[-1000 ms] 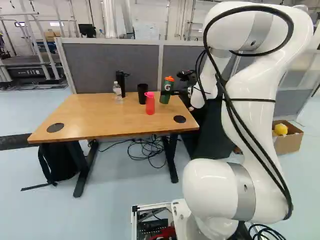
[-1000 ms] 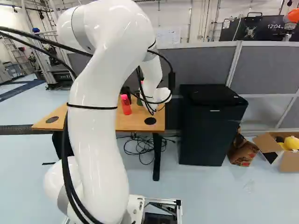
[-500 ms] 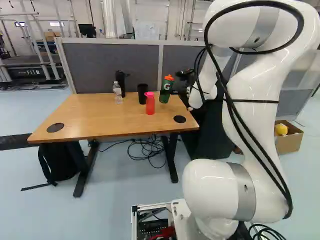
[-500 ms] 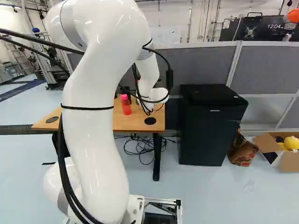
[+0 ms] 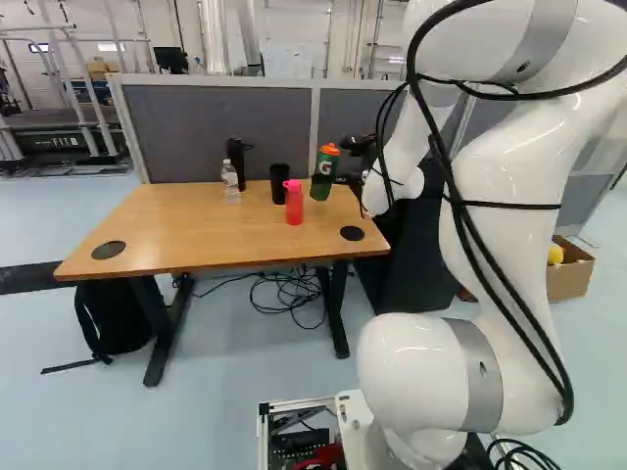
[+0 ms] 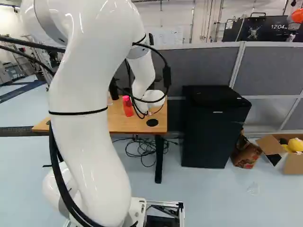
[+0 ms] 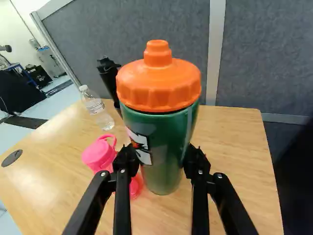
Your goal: Pick up the green bottle from the table
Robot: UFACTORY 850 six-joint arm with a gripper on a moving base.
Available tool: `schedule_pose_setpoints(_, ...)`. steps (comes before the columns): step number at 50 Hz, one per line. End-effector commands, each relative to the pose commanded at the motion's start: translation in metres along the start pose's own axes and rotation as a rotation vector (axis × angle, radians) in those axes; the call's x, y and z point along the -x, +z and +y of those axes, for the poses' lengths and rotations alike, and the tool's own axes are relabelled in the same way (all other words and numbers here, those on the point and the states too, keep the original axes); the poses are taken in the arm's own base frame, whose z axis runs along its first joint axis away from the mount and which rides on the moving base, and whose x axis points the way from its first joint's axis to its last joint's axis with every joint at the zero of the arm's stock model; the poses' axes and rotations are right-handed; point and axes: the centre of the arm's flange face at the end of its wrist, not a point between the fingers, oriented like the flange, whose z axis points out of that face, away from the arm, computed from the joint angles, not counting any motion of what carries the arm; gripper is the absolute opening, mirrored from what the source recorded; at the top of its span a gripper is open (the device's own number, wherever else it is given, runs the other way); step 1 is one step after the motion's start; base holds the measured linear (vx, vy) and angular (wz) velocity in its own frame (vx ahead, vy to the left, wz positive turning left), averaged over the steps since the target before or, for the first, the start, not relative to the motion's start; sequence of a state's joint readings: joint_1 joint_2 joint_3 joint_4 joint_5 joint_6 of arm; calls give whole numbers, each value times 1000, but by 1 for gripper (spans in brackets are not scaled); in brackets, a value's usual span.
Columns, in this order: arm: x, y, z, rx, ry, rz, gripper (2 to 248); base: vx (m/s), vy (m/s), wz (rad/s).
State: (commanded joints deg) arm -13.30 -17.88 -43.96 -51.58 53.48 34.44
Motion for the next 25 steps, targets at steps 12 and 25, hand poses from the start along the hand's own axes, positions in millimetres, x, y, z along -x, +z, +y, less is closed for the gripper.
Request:
schedule_pose_setpoints(12,5,-15,-22,48,-9,25,112,0,0,0)
schedule_pose_setpoints(25,14,-35,-48,112,-20,49,112,0,0,0)
